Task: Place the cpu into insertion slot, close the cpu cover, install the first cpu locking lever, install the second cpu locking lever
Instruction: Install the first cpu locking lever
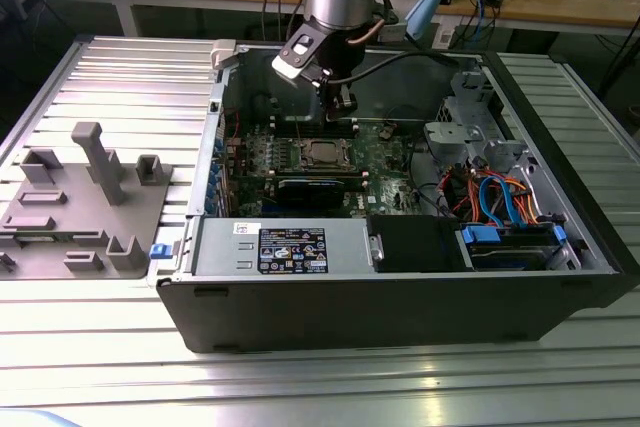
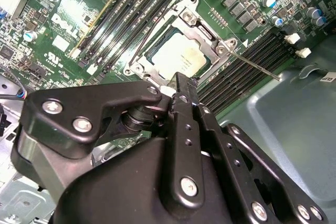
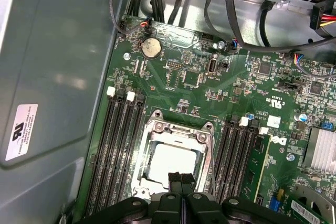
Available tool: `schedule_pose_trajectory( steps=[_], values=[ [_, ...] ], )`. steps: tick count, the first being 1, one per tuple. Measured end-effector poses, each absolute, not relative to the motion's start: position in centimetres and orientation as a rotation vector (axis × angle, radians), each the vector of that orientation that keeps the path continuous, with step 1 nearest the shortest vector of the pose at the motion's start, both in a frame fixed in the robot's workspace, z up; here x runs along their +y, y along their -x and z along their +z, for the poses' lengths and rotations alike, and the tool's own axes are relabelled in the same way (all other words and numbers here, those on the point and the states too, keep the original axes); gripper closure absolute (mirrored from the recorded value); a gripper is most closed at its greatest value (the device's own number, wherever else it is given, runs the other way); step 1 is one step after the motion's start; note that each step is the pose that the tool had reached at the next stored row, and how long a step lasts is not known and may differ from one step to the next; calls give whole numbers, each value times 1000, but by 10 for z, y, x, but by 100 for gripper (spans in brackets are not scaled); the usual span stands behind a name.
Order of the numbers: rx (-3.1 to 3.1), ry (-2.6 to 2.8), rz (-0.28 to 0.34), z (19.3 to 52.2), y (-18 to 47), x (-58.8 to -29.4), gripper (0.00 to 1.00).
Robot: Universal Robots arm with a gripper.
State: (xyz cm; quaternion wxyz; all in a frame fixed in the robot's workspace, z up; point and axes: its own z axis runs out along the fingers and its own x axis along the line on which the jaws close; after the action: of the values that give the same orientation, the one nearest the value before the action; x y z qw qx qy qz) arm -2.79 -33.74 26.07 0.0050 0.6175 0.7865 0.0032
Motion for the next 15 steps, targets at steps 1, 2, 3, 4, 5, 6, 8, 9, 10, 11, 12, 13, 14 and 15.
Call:
schedule_pose_trajectory(
  steps=[1,2,3,4,5,6,8,9,10,11,12,13,14,15],
  values=[
    [2463,-1934,10,261,28,-337,89],
    [2463,-1934,10,261,28,-337,89],
    [2463,-1934,10,261,28,-337,89],
    [2463,-1934,10,261,28,-337,89],
    [2463,-1933,10,261,28,-337,89],
    [2465,-1932,10,261,28,-337,89],
    [2474,-1920,10,261,28,-337,89],
    [2482,-1909,10,261,28,-337,89],
    [2495,-1892,10,261,28,-337,89],
    [2519,-1860,10,261,28,-337,89],
    [2552,-1816,11,261,28,-337,89],
    [2571,-1788,11,261,28,-337,89],
    [2587,-1765,11,261,28,-337,89],
    [2609,-1733,11,261,28,-337,89]
  ],
)
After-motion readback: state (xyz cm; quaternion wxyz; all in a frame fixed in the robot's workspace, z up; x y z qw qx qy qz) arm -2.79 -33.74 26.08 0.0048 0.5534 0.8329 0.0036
